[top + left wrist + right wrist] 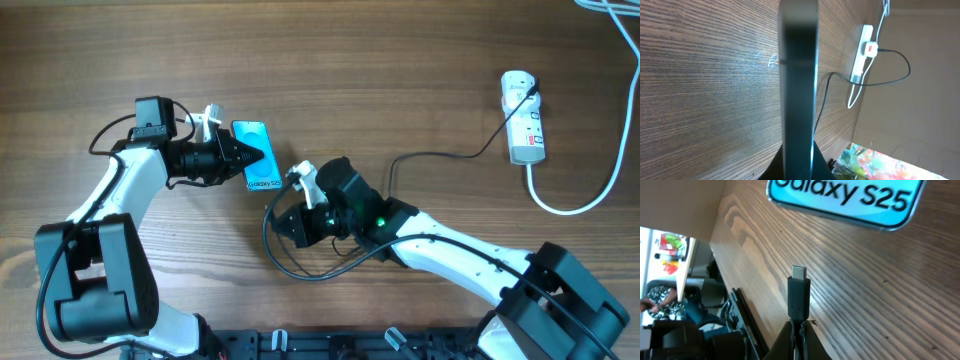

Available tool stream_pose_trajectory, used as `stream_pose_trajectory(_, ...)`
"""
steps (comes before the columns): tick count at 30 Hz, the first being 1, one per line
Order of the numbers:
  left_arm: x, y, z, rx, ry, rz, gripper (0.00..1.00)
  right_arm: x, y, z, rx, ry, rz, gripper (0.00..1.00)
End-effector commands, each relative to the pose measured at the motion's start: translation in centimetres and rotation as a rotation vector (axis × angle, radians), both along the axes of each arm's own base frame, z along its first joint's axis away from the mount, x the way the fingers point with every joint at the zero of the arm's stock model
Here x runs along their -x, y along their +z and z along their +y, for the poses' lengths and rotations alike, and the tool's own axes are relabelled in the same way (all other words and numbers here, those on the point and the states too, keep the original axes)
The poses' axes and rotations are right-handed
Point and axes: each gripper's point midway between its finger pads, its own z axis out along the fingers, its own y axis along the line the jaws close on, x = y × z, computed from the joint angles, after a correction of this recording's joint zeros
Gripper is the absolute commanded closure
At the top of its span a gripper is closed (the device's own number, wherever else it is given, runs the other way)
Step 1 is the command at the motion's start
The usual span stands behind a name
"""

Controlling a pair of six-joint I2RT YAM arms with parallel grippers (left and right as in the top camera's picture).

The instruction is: Plug charger to phone and switch on socket

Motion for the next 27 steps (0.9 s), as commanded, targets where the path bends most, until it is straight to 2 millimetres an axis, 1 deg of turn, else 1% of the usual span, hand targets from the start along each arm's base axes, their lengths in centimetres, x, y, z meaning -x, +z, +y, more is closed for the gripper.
stream_pose_trajectory(1, 0.3, 2.5, -1.3, 0.104, -0.087, -0.11, 0.96, -1.1, -0.6, -0.3, 0.036, -0.059, -0.023, 0.96)
stream_pose_trajectory(3, 0.5, 3.2, -1.7, 0.144, -0.119, -0.149, 0.96, -1.1, -0.6, -0.3, 0.034, -0.06, -0.025, 0.96)
stream_pose_trajectory(13, 0.5, 3.2, -1.7, 0.144, -0.119, -0.149, 0.96, -1.2, -0.3, 0.0, 0.018, -0.055, -0.035, 0.96)
stream_pose_trajectory(18, 0.5, 3.2, -1.7, 0.139, -0.119, -0.15, 0.96, -1.4, 0.4, 0.3, -0.009, -0.046, -0.063, 0.96)
stream_pose_trajectory(19, 0.4, 2.9, -1.5, 0.12, -0.114, -0.147, 0.96, -1.5, 0.5, 0.4, -0.013, -0.047, -0.067, 0.96)
stream_pose_trajectory(27, 0.4, 2.8, -1.5, 0.118, -0.113, -0.147, 0.96, -2.2, 0.3, 0.2, 0.004, -0.083, -0.084, 0.96)
